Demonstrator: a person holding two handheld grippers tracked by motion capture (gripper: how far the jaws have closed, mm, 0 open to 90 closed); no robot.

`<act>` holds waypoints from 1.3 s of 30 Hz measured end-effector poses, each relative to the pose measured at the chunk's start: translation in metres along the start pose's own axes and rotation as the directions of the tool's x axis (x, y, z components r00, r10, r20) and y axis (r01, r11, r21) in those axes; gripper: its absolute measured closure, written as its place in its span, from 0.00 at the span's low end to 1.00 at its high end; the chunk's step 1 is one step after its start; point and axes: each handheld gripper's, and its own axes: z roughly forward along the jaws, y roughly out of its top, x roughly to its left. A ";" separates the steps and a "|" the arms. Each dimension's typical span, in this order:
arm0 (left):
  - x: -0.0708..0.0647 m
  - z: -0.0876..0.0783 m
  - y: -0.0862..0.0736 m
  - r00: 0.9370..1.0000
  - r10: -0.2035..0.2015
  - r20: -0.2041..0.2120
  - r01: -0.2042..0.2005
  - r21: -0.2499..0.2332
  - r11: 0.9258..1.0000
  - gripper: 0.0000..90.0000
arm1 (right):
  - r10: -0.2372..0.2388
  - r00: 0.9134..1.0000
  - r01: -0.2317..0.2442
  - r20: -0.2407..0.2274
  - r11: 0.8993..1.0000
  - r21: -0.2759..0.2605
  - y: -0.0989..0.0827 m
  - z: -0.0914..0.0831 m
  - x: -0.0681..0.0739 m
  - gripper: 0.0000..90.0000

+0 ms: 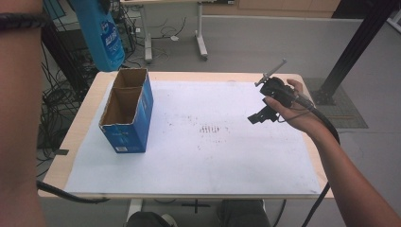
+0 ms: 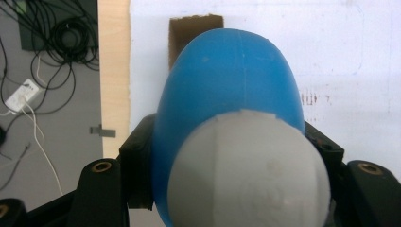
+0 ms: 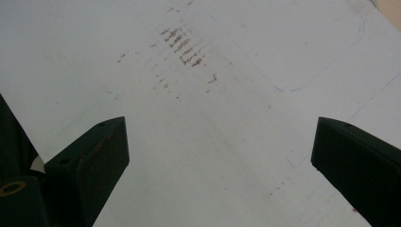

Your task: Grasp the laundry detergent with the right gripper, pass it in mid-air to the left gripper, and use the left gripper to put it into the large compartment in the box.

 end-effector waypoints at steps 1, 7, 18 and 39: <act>0.002 0.001 0.000 1.000 -0.012 0.001 0.012 -0.002 1.000 0.41 | -0.007 1.000 0.007 0.000 1.000 0.002 0.000 0.000 0.000 0.06; 0.009 0.011 -0.001 0.998 -0.059 -0.003 0.059 -0.001 0.998 0.41 | -0.007 1.000 0.007 0.000 1.000 0.008 -0.003 -0.001 -0.001 0.06; 0.014 0.036 -0.003 0.996 -0.089 0.009 0.089 0.009 0.996 0.41 | -0.013 1.000 0.013 0.000 1.000 0.022 -0.008 0.001 -0.001 0.06; 0.026 0.128 -0.012 0.996 -0.088 0.027 0.086 0.058 0.995 0.41 | -0.019 1.000 0.018 0.019 0.999 0.040 -0.009 0.007 -0.001 0.06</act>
